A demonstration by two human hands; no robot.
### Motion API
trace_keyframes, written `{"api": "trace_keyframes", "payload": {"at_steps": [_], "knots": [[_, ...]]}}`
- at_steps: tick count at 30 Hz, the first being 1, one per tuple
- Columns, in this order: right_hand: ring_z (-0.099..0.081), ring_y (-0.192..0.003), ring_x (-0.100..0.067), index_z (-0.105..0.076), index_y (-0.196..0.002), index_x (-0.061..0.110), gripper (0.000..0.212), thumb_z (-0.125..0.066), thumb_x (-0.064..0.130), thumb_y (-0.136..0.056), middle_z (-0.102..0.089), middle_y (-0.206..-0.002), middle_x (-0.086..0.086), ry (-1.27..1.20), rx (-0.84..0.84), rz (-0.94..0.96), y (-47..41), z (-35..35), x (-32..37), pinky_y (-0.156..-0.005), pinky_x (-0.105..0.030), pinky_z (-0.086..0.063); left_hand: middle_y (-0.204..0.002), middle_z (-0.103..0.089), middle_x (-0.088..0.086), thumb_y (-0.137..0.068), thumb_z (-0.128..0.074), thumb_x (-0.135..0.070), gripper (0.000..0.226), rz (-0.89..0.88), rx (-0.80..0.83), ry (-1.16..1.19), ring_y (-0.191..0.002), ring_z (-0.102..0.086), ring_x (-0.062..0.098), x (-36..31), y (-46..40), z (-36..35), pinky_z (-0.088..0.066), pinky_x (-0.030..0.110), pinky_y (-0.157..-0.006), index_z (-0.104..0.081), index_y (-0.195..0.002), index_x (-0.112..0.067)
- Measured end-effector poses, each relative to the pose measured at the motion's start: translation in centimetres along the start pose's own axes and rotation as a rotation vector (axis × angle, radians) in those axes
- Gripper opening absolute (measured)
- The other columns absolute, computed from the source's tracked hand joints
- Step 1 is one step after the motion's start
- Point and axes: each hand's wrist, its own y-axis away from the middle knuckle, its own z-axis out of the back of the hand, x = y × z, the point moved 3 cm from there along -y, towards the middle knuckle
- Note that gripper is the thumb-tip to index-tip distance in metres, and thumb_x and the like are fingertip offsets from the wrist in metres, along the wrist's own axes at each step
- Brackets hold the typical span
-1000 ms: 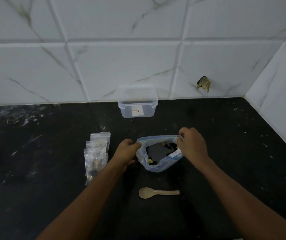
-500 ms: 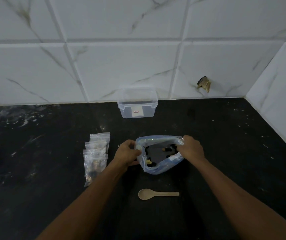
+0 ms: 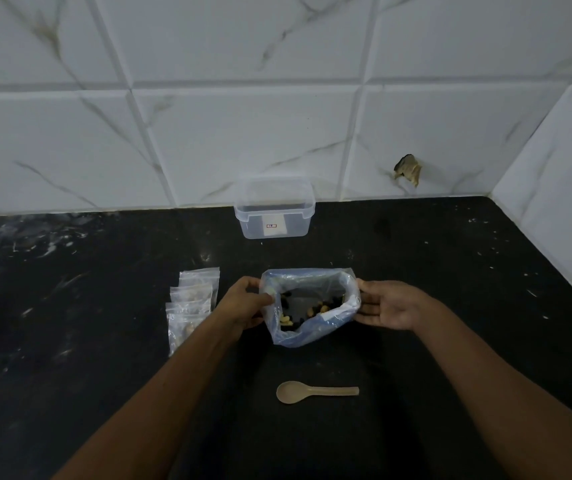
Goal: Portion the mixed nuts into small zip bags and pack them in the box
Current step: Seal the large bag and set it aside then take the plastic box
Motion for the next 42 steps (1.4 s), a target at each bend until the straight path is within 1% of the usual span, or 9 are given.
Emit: {"api": "trace_keyframes", "payload": {"at_steps": [10,16,22,26,31,33,36,40,42], "knots": [[-0.062,-0.087,-0.023,-0.061,-0.095,0.008,0.009,-0.058,0.002,-0.089,-0.061,-0.100,-0.013,0.349,-0.242,0.114,-1.0,0.2,0.6,-0.064,-0.033,-0.053,-0.096,-0.064,0.009,-0.090,-0.063,-0.006,0.020,0.069,0.085,-0.258,-0.078,-0.065,0.015,-0.3,0.6,0.1,-0.053,0.021,-0.054,-0.059,-0.109,-0.009],[-0.054,-0.062,-0.015,-0.051,-0.080,0.015,0.017,-0.055,-0.002,-0.082,-0.056,-0.072,-0.001,0.998,-0.575,0.710,0.5,-1.9,1.0,-0.048,-0.023,-0.036,-0.092,-0.062,0.003,-0.090,-0.066,-0.012,0.016,-0.156,-0.145,-0.575,-0.074,-0.064,0.013,0.0,-0.1,0.0,-0.050,0.021,-0.054,-0.053,-0.091,-0.021],[-0.065,-0.085,-0.018,-0.065,-0.095,0.012,0.010,-0.060,0.010,-0.087,-0.067,-0.094,-0.007,0.523,-0.308,0.331,0.4,-0.7,1.5,-0.076,-0.034,-0.056,-0.116,-0.066,0.015,-0.092,-0.063,-0.027,0.023,0.039,0.104,-0.053,-0.107,-0.064,0.028,0.7,0.0,1.0,-0.051,0.046,-0.098,-0.062,-0.111,-0.014],[-0.066,-0.097,-0.024,-0.064,-0.104,0.013,0.017,-0.061,0.024,-0.091,-0.068,-0.105,-0.011,0.340,-0.152,0.220,0.4,-0.5,1.2,-0.080,-0.037,-0.054,-0.114,-0.071,0.014,-0.096,-0.052,-0.049,0.042,0.104,0.215,0.135,-0.107,-0.067,0.028,0.4,0.0,1.1,-0.055,0.040,-0.087,-0.066,-0.115,-0.014],[-0.067,-0.095,-0.026,-0.059,-0.105,0.012,0.015,-0.062,0.017,-0.091,-0.065,-0.107,-0.012,0.293,-0.143,0.213,0.3,-0.7,1.1,-0.070,-0.038,-0.057,-0.112,-0.070,0.017,-0.096,-0.058,-0.026,0.021,0.122,0.216,0.193,-0.104,-0.067,0.030,-0.2,0.6,0.8,-0.056,0.043,-0.085,-0.064,-0.108,-0.010],[-0.065,-0.090,-0.024,-0.056,-0.101,0.010,0.010,-0.059,0.009,-0.091,-0.064,-0.102,-0.011,0.336,-0.198,0.234,0.5,-0.9,1.2,-0.069,-0.038,-0.058,-0.104,-0.068,0.015,-0.093,-0.060,-0.014,0.004,0.090,0.209,0.137,-0.097,-0.066,0.028,-0.3,0.8,0.6,-0.056,0.040,-0.081,-0.060,-0.092,-0.010],[-0.063,-0.083,-0.021,-0.054,-0.092,0.012,0.008,-0.055,0.004,-0.091,-0.061,-0.097,-0.010,0.469,-0.297,0.281,0.6,-1.1,1.5,-0.062,-0.034,-0.055,-0.094,-0.063,0.010,-0.091,-0.061,-0.009,0.011,-0.027,0.098,-0.123,-0.083,-0.062,0.020,-0.8,0.8,0.3,-0.053,0.028,-0.063,-0.055,-0.083,-0.013],[-0.058,-0.071,-0.018,-0.051,-0.086,0.015,0.013,-0.050,0.003,-0.089,-0.059,-0.084,-0.005,1.021,-0.584,0.545,0.8,-1.9,1.8,-0.057,-0.034,-0.049,-0.073,-0.057,-0.003,-0.092,-0.060,-0.013,0.023,-0.300,-0.196,-0.671,-0.070,-0.056,0.011,-2.0,1.1,-0.3,-0.038,0.019,-0.053,-0.051,-0.072,-0.020],[-0.057,-0.068,-0.017,-0.047,-0.088,0.017,0.012,-0.050,0.005,-0.089,-0.058,-0.082,-0.003,1.109,-0.672,0.649,0.9,-2.5,1.5,-0.053,-0.032,-0.045,-0.070,-0.054,-0.004,-0.092,-0.058,-0.013,0.026,-0.374,-0.277,-0.693,-0.063,-0.051,0.007,-2.2,1.3,-0.7,-0.032,0.018,-0.049,-0.048,-0.070,-0.021]]}}
